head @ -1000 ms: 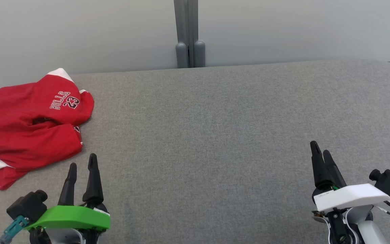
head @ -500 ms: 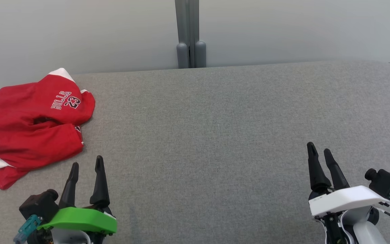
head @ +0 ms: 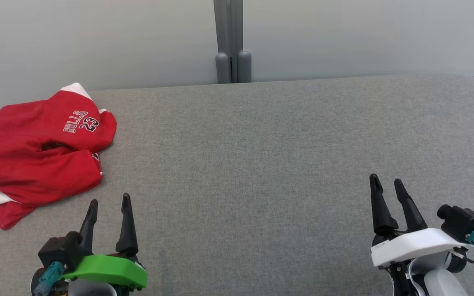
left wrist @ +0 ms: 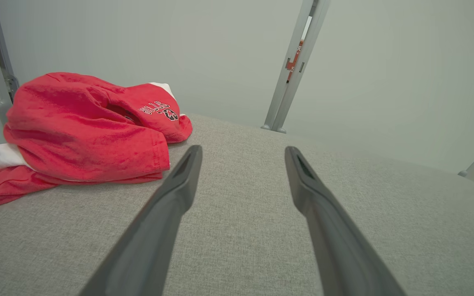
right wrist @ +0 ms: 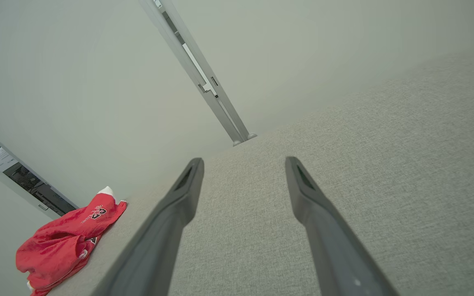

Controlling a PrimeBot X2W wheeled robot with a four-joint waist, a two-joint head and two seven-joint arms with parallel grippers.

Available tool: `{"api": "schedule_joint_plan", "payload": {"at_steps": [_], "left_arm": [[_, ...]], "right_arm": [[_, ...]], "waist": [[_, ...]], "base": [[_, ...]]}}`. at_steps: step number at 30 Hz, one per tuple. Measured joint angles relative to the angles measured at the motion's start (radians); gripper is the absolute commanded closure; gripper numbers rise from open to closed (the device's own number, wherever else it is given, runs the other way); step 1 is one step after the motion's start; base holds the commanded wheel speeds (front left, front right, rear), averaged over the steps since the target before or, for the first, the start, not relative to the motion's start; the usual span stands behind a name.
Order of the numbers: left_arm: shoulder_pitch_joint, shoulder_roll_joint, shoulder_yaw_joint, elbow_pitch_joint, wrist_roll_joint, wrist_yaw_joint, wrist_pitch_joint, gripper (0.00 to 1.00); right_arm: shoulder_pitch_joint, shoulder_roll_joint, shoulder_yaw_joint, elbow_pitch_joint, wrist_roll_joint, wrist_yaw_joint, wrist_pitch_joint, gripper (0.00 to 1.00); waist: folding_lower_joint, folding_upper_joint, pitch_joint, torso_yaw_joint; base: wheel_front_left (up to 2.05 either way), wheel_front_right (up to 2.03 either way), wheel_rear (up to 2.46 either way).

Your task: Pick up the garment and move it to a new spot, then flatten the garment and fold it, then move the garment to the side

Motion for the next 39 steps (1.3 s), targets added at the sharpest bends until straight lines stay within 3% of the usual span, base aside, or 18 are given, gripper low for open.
{"api": "schedule_joint_plan", "payload": {"at_steps": [27,39], "left_arm": [[0.0,0.003,-0.016,0.048,0.211,0.012,-0.054,0.0],[0.001,0.003,-0.025,0.067,0.224,0.009,-0.075,0.0]], "right_arm": [[0.007,0.003,0.007,0.005,-0.21,0.0,-0.055,0.0],[0.014,0.004,0.015,0.015,-0.272,0.0,-0.076,0.0]], "waist": [[0.0,0.0,-0.005,0.005],[0.0,0.0,-0.012,0.006]], "base": [[0.0,0.0,0.0],[0.0,0.0,0.0]]}}
